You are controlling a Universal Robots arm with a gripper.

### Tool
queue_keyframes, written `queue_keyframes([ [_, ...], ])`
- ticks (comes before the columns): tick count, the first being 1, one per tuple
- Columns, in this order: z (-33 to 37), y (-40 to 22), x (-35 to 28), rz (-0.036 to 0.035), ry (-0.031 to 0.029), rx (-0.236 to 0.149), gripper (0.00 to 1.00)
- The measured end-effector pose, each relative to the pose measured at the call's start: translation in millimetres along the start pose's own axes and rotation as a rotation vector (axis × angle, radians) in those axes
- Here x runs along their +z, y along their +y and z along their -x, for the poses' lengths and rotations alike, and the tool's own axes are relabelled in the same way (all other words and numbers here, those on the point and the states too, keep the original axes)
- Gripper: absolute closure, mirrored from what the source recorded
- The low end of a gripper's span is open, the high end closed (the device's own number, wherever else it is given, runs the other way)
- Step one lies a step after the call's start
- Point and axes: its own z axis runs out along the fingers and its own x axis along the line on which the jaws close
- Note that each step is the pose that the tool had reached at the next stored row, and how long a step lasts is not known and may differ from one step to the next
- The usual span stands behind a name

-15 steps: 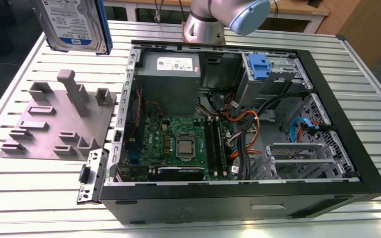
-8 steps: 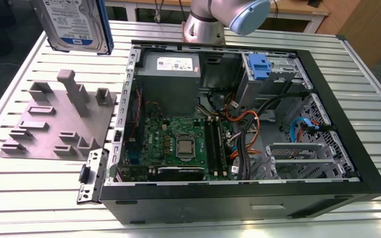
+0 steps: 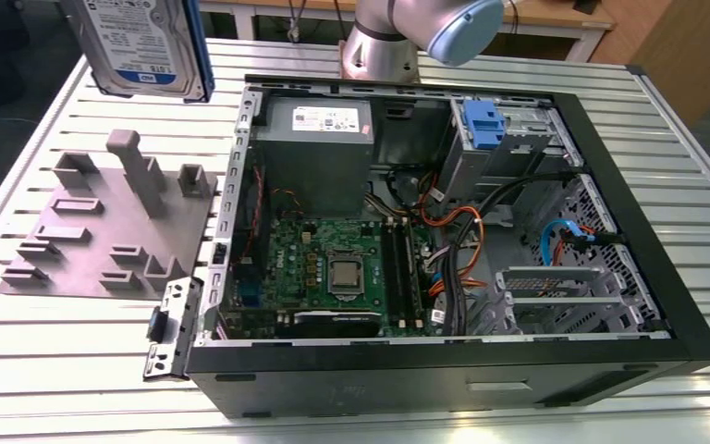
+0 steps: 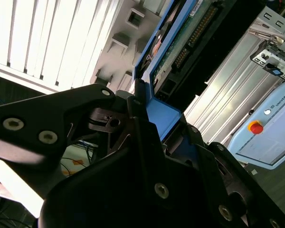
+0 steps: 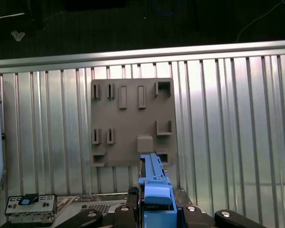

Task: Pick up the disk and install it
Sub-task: 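Pick up the disk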

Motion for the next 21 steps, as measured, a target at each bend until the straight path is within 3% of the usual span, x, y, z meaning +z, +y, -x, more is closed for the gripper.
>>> queue_keyframes([
  [21,0.4,-4.7,-0.1,0.0001,0.0001,0.0,0.64],
])
